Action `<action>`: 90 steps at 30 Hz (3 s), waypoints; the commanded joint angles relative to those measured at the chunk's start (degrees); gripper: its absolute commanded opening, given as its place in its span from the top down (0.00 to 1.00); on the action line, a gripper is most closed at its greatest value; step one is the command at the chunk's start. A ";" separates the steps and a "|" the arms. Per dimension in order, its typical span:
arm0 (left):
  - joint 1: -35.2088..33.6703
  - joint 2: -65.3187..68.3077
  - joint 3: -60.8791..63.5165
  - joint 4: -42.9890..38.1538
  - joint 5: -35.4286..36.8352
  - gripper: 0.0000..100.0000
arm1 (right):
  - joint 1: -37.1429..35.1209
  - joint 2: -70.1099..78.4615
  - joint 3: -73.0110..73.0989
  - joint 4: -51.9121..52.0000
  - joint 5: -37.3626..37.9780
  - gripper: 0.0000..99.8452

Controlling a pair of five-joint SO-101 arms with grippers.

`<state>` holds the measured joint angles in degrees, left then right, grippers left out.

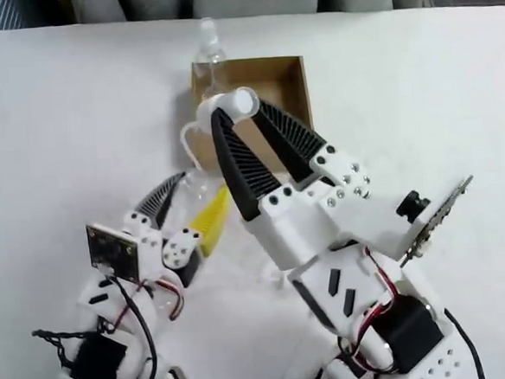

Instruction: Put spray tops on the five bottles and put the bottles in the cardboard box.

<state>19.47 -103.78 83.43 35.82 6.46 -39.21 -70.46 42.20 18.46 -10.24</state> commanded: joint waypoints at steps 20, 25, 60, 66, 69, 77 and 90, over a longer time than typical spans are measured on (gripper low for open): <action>0.57 -0.75 0.70 -2.20 0.35 0.98 | 0.48 -1.10 -4.48 -0.57 0.00 0.98; 0.57 -0.75 0.70 -2.20 0.35 0.98 | 0.22 -3.91 -4.48 1.10 0.00 0.98; 0.22 -0.75 0.44 -2.20 0.35 0.98 | 0.48 -5.67 -0.88 5.58 0.00 0.98; 0.22 -0.75 0.44 -2.20 0.35 0.98 | 0.48 -5.67 -2.02 6.64 0.00 0.98; 0.22 -0.75 0.44 -2.20 0.35 0.98 | 0.48 -5.67 -2.29 7.16 0.00 0.98; 0.40 -0.75 0.53 -2.20 0.35 0.98 | 0.48 -5.76 -3.60 7.52 0.00 0.98; 0.48 -0.75 0.53 -2.20 0.35 0.98 | 0.22 -6.37 -4.57 10.33 -0.35 0.98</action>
<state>19.47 -103.78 84.66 35.65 6.46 -39.30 -76.97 40.09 28.40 -10.24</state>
